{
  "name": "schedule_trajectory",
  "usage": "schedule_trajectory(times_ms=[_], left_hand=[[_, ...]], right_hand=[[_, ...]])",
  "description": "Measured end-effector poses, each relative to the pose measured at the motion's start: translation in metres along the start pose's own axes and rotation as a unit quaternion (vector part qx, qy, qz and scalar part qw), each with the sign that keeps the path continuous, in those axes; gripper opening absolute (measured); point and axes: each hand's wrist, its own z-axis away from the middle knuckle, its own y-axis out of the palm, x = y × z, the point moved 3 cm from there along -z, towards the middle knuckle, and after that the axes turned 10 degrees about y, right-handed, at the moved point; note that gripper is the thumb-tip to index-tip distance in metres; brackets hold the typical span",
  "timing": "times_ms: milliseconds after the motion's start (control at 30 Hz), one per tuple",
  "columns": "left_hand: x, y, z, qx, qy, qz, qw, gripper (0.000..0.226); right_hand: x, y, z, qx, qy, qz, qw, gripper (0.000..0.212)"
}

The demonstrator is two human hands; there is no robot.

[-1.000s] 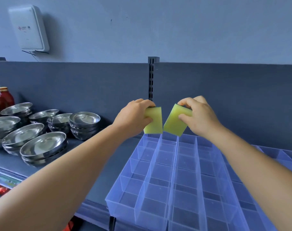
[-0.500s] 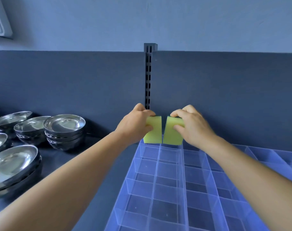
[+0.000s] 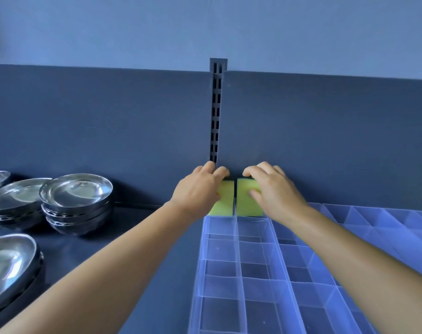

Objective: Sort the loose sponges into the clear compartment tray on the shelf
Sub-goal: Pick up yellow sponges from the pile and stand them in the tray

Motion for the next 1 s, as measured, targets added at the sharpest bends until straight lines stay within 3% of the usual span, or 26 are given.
schedule_trajectory(times_ms=[167,400,733,1000], left_hand=[[0.002,0.016,0.001,0.012,0.042,-0.086,0.995,0.032],[-0.001,0.016,0.006,0.033,0.052,-0.078,0.995,0.019],[-0.044,-0.003,-0.002,-0.005,0.119,-0.02,0.993,0.045],[-0.144,-0.002,-0.019,0.006,0.214,0.009,0.977,0.048]], right_hand=[[0.0,0.017,0.006,0.025,0.01,0.045,0.999,0.022],[0.001,0.018,0.008,0.044,0.042,0.06,0.996,0.031],[-0.012,-0.028,0.047,0.061,0.111,0.098,0.987,0.061],[-0.08,-0.079,0.104,0.073,0.2,0.136,0.968,0.061]])
